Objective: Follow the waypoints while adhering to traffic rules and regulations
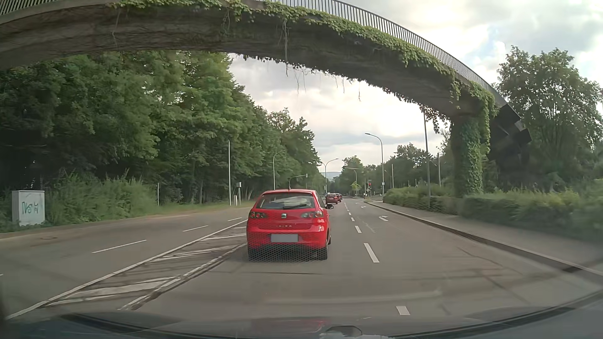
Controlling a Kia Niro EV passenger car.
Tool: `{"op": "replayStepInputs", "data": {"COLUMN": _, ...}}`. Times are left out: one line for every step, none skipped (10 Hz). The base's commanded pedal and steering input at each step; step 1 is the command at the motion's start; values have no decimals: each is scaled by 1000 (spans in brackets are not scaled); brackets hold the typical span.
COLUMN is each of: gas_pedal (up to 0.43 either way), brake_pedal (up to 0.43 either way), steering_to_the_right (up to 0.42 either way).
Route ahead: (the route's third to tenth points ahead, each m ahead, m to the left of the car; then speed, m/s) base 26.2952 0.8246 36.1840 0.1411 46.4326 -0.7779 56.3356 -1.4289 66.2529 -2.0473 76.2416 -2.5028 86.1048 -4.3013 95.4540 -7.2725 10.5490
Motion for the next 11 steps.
{"op": "replayStepInputs", "data": {"gas_pedal": 28, "brake_pedal": 0, "steering_to_the_right": 10}}
{"op": "replayStepInputs", "data": {"gas_pedal": 20, "brake_pedal": 0, "steering_to_the_right": 11}}
{"op": "replayStepInputs", "data": {"gas_pedal": 20, "brake_pedal": 0, "steering_to_the_right": 11}}
{"op": "replayStepInputs", "data": {"gas_pedal": 8, "brake_pedal": 0, "steering_to_the_right": 11}}
{"op": "replayStepInputs", "data": {"gas_pedal": 0, "brake_pedal": 0, "steering_to_the_right": 11}}
{"op": "replayStepInputs", "data": {"gas_pedal": 0, "brake_pedal": 0, "steering_to_the_right": 11}}
{"op": "replayStepInputs", "data": {"gas_pedal": 0, "brake_pedal": 0, "steering_to_the_right": 11}}
{"op": "replayStepInputs", "data": {"gas_pedal": 0, "brake_pedal": 0, "steering_to_the_right": 10}}
{"op": "replayStepInputs", "data": {"gas_pedal": 0, "brake_pedal": 0, "steering_to_the_right": 10}}
{"op": "replayStepInputs", "data": {"gas_pedal": 0, "brake_pedal": 0, "steering_to_the_right": 10}}
{"op": "replayStepInputs", "data": {"gas_pedal": 0, "brake_pedal": 0, "steering_to_the_right": 10}}
